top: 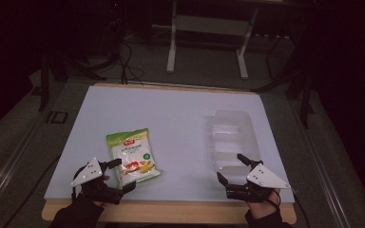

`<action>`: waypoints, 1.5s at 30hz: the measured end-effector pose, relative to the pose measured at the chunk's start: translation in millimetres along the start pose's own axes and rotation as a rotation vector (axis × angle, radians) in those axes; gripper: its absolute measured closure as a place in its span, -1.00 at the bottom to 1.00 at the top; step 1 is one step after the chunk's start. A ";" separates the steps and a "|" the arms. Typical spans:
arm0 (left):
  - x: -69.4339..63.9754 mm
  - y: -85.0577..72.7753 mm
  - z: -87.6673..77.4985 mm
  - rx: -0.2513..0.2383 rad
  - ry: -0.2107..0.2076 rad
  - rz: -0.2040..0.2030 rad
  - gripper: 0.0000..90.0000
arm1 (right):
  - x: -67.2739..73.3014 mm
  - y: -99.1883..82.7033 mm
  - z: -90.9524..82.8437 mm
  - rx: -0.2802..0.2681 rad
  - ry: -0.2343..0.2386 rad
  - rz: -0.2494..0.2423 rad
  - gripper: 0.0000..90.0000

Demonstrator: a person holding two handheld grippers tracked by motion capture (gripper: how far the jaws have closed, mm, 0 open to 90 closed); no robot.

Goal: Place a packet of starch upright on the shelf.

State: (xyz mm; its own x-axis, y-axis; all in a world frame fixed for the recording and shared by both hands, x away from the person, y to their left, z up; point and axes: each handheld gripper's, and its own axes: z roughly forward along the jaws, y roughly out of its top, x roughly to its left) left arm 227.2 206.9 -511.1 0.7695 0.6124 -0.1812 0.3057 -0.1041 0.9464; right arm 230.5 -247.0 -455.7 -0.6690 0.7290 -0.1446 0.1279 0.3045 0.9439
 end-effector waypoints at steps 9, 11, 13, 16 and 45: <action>-5.2 8.2 -1.8 0.024 -0.027 0.003 -1.00 | -4.1 0.8 -1.1 -0.029 0.017 0.043 -0.76; -6.7 10.2 -1.8 0.022 -0.032 0.006 -1.00 | -3.8 1.9 -2.5 -0.057 0.034 0.054 -0.76; -8.5 13.4 -1.8 0.010 -0.036 0.018 -1.00 | -0.9 3.6 -2.6 -0.049 0.049 0.047 -0.77; -7.3 18.8 -2.1 -0.011 -0.010 0.043 -1.00 | 3.0 4.0 -0.6 -0.019 0.051 0.024 -0.77; 115.9 42.6 7.8 0.076 0.259 -0.138 -0.89 | 22.5 15.8 -5.4 -0.086 0.149 0.005 -0.78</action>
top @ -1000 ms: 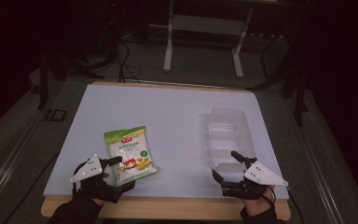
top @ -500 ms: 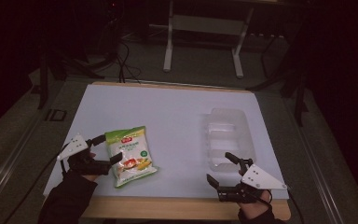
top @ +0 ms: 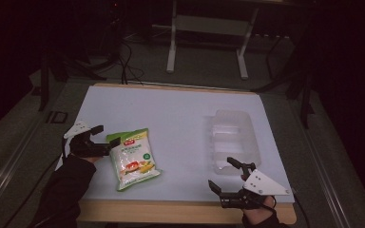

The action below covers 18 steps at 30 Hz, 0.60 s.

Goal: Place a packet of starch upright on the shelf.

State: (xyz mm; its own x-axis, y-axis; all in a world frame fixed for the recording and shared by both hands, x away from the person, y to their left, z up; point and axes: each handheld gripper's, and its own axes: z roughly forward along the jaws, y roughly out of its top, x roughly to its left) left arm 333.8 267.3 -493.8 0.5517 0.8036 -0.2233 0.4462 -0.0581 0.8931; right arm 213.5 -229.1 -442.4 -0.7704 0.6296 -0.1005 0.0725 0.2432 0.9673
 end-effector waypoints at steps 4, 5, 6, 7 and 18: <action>15.5 -7.4 9.1 0.039 0.025 -0.063 -0.89 | 0.9 -0.2 -0.2 -0.001 0.005 -0.003 -0.78; 19.1 -9.3 12.0 0.059 0.017 -0.078 -0.88 | 1.7 0.0 -0.4 -0.001 0.008 -0.002 -0.78; 21.5 -11.2 14.9 0.074 0.025 -0.080 -0.87 | 2.5 0.3 -0.3 0.001 0.012 -0.001 -0.78; 24.0 -12.8 17.8 0.093 0.030 -0.075 -0.87 | 3.2 0.5 -0.2 0.001 0.013 -0.003 -0.78; 36.3 -20.5 44.6 0.280 0.036 -0.052 -0.87 | 5.6 0.2 0.7 0.007 0.021 -0.016 -0.78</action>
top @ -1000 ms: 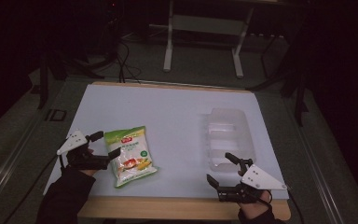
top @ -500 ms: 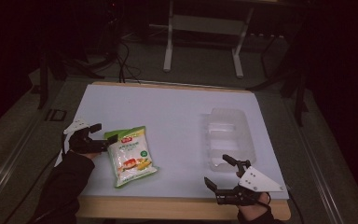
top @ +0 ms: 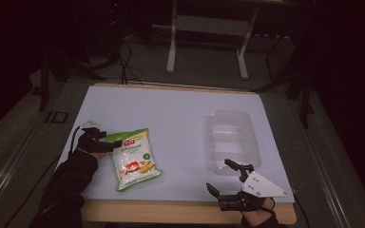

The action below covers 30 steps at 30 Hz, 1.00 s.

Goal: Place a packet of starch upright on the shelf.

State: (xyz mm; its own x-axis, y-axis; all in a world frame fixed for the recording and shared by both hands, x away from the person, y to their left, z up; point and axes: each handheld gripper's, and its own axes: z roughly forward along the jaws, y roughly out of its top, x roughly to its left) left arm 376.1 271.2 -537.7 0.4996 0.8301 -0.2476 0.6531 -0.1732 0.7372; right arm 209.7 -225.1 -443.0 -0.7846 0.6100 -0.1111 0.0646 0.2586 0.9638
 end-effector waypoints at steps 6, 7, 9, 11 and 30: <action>1.9 -1.1 2.4 0.028 -0.006 -0.024 -0.82 | 0.7 -0.9 1.6 0.009 0.006 -0.003 -0.78; 1.5 -0.8 2.4 0.031 0.000 -0.022 -0.79 | 1.1 -0.9 1.8 0.012 0.008 -0.001 -0.78; 0.4 -0.6 1.9 0.036 -0.010 -0.024 -0.73 | 1.5 -0.9 2.2 0.013 0.009 -0.007 -0.78; -2.8 -1.3 1.9 0.044 -0.014 -0.006 -0.65 | 1.7 -0.9 2.3 0.015 0.011 -0.008 -0.78; -46.8 0.1 -0.8 0.172 0.036 0.163 0.75 | -0.1 -2.0 4.7 0.034 0.009 0.013 -0.69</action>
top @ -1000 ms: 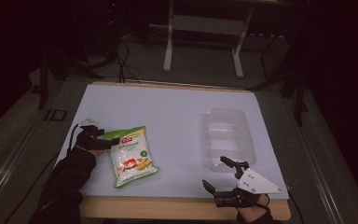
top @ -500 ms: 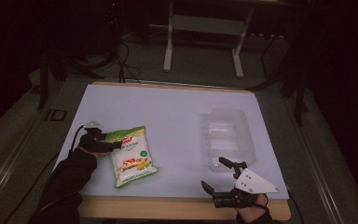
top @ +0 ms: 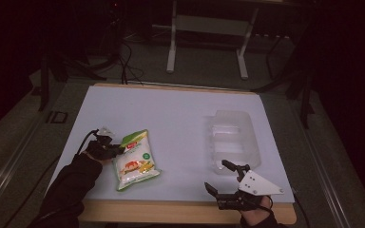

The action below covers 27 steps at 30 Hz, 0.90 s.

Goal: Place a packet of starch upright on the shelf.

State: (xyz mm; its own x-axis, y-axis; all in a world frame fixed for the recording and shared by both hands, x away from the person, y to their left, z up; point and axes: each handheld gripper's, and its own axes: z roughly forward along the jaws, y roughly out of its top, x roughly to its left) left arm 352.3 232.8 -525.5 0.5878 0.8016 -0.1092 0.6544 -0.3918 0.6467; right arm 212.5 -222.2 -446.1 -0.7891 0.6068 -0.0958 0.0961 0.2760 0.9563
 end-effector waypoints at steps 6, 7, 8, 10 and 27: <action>-5.3 4.2 -9.4 -0.026 0.026 0.040 0.80 | -3.6 -1.0 -0.3 -0.001 -0.001 0.010 -0.69; -7.4 5.1 -12.1 -0.034 0.033 0.051 0.80 | -4.0 -1.1 -0.4 0.000 -0.001 0.011 -0.68; -9.1 6.0 -15.0 -0.048 0.038 0.053 0.80 | -4.4 -1.2 -0.7 0.000 -0.003 0.011 -0.68; -11.4 8.2 -21.6 -0.067 0.036 0.056 0.80 | -5.6 -1.4 -0.8 -0.002 -0.003 0.017 -0.68; -43.9 19.0 -66.3 -0.182 0.029 0.119 0.81 | -6.4 -1.3 -0.8 0.003 -0.001 0.019 -0.68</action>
State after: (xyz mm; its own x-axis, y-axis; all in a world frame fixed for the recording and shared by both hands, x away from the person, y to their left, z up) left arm 307.5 220.1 -458.4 0.6403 0.7682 -0.0041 0.4831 -0.3985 0.7796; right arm 216.9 -227.0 -446.5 -0.7866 0.6125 -0.0783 0.1124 0.2668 0.9572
